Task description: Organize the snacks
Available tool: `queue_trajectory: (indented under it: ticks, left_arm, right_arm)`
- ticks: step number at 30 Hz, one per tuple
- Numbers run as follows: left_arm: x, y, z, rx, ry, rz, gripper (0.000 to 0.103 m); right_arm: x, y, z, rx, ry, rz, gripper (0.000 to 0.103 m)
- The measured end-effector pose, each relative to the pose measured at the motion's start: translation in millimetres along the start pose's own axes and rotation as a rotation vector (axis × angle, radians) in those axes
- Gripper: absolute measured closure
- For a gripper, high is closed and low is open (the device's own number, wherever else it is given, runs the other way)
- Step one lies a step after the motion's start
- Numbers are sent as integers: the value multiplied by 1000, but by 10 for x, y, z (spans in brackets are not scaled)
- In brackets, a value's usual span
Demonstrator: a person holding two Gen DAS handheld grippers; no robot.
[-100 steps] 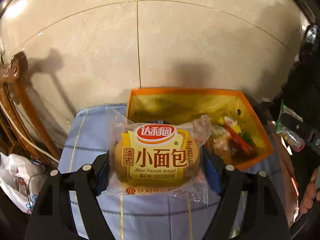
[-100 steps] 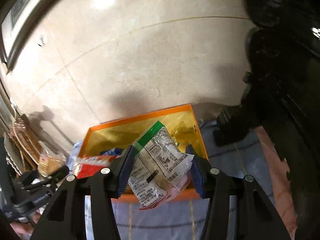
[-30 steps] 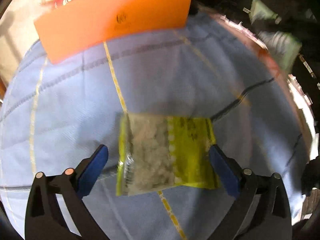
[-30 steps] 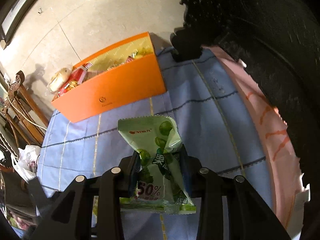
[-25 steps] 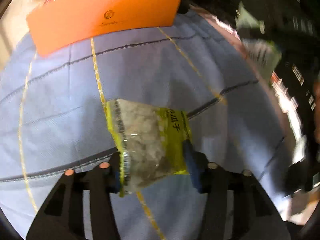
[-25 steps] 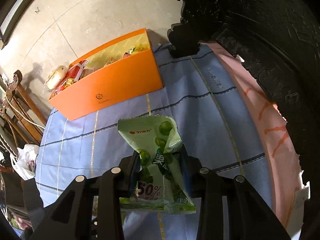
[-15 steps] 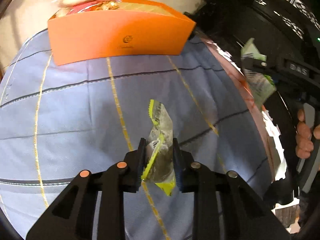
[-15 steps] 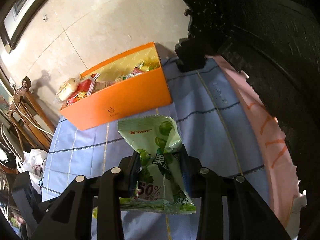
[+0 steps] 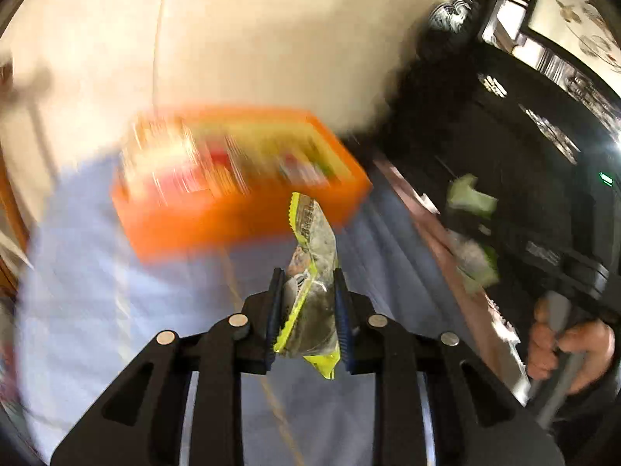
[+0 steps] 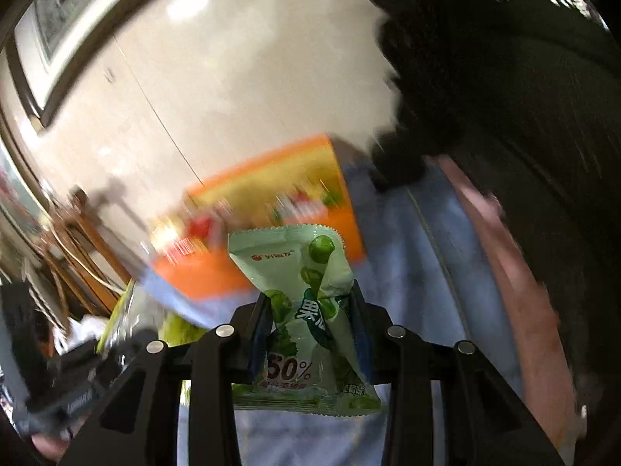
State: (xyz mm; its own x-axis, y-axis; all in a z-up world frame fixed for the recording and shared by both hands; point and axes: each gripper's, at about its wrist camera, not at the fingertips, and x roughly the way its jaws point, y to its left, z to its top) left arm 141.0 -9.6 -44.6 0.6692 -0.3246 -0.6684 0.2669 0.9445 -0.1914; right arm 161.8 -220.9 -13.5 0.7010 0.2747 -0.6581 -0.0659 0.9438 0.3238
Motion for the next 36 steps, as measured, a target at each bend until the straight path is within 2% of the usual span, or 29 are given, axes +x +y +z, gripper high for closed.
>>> queue_trajectory:
  ticks: [3,7,12,14,15,16,17,18,19,22,24,26,29,31,34,36]
  left_arm:
    - [-7,218,577,5,-52,92,80]
    - [125,547,1312,27,-81,217,80]
    - [540,881,1724,-11,-67,246,80]
    - [709,977,1789,-21,-53,261,78]
    - [781,1001,1809,-14,-57,287,67]
    - [832,990,1838,-5,-58,311,17]
    - [882,989,1852,6,-65,351,8]
    - [933,978,1842,8,-82,387,4]
    - [975,986,1816,1,-78,416,4]
    - [998,1045,1701,-44,-41,406,4]
    - [1022,1008,1681,-27,-26,458,4]
    - [985,967,1675,-23,-20,482,4]
    - [864,990,1692,-50,-24,431,4]
    - [703,979,1718,-62,-53,423,4]
    - [434,897,1666,-60,-98,418,4]
    - [288,800,1548,-39,-109,374,4]
  right_arm:
    - [122,206,501,-79,-75,-8,66]
    - [505,319,1022,-73,-78,27,67]
    - [1188,423,1378,-103,-21,20,66]
    - [1387,467,1409,-122,-10,1,57]
    - [1513,475,1444,-126,2,-13,33]
    - [1562,491,1449,-123,1,-30,13]
    - [1601,483,1462,-115,-9,-64,4]
    - [1614,478,1470,-113,-14,-92,4]
    - [1603,471,1463,-117,-5,-90,4]
    - [1466,450,1419,-120,-17,-96,4]
    - [1350,465,1403,-157,-27,-137,4]
    - [1299,451,1437,-157,-30,-138,4]
    - [1122,441,1472,-167,-52,-178,4]
    - [1001,427,1493,-174,-73,-191,4]
    - [796,438,1491,-171,-85,-176,4]
    - [662,435,1416,-169,-82,-156,4]
